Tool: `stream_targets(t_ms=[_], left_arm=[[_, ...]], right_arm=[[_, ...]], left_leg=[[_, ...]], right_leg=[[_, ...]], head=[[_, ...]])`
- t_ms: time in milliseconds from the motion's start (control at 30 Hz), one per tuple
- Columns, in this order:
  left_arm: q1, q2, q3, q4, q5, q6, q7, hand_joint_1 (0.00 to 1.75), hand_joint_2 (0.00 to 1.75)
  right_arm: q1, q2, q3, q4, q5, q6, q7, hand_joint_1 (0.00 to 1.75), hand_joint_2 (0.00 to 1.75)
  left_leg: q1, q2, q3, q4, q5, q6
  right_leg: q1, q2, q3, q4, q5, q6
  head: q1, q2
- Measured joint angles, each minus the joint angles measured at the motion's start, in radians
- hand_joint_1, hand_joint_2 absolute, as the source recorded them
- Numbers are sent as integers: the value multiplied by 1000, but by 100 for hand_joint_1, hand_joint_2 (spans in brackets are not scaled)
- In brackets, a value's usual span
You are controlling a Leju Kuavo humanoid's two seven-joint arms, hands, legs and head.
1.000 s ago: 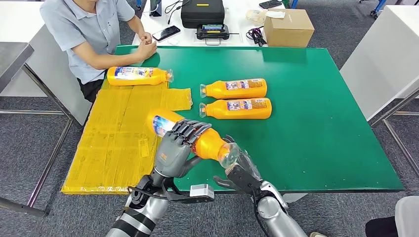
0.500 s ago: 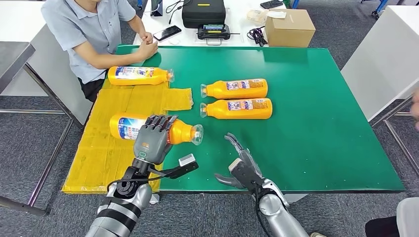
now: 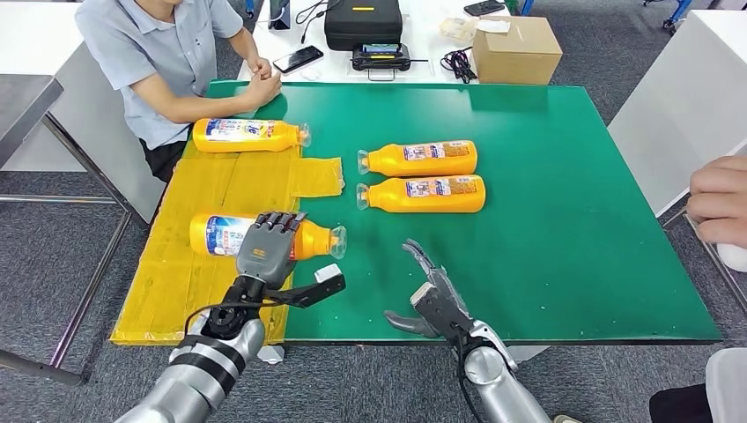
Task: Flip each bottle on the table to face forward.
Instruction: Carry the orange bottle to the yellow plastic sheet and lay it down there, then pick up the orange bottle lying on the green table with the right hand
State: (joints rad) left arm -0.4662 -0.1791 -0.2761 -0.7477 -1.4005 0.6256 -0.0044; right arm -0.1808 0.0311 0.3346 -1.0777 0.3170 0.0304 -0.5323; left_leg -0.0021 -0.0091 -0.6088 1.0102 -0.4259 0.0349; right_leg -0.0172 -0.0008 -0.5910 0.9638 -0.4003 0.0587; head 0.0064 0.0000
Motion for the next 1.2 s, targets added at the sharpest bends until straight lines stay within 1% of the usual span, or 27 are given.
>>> stream_targets(t_ms=[133,267,500,533,633,667,800,1033,1200], left_arm=[[-41,17,-5,92,61,-13,-27,173,175],[-60,26,-6,151,89,-22,-42,175,175],[-90,37,-21,221,90,-19,-30,175,175],[-93,38,-24,227,90,-20,-30,161,175],[-99,41,-27,242,89,-26,-28,32,175],[-101,41,-28,246,87,-28,-24,2,175],[-108,42,-30,256,79,-45,-7,0,175],[-132,42,-30,274,80,-104,1,0,175],[-146,42,-30,286,106,-168,-28,0,175]], right_arm=[[-1,5,-4,0,3,12,0,0,175],[-2,9,-9,0,4,16,-2,0,175],[-7,11,-9,0,5,21,-2,0,175],[-7,11,-9,0,5,21,-2,0,175],[-7,11,-9,0,5,21,-2,0,175],[-7,11,-9,0,5,21,-2,0,175],[-7,12,-9,0,5,21,-2,0,175],[-7,12,-9,0,5,21,-2,0,175],[-7,12,-11,0,0,24,-2,0,175]], left_leg=[[0,0,0,0,0,0],[0,0,-1,0,0,0],[0,0,0,0,0,0],[0,0,0,0,0,0],[0,0,0,0,0,0],[0,0,0,0,0,0],[0,0,0,0,0,0],[0,0,1,0,0,0],[0,0,4,0,0,0]], right_leg=[[0,0,0,0,0,0],[0,0,0,0,0,0],[0,0,0,0,0,0],[0,0,0,0,0,0],[0,0,0,0,0,0],[0,0,0,0,0,0],[0,0,0,0,0,0],[0,0,1,0,0,0],[0,0,4,0,0,0]], head=[[0,0],[0,0],[0,0],[0,0],[0,0],[0,0],[0,0],[0,0],[0,0]])
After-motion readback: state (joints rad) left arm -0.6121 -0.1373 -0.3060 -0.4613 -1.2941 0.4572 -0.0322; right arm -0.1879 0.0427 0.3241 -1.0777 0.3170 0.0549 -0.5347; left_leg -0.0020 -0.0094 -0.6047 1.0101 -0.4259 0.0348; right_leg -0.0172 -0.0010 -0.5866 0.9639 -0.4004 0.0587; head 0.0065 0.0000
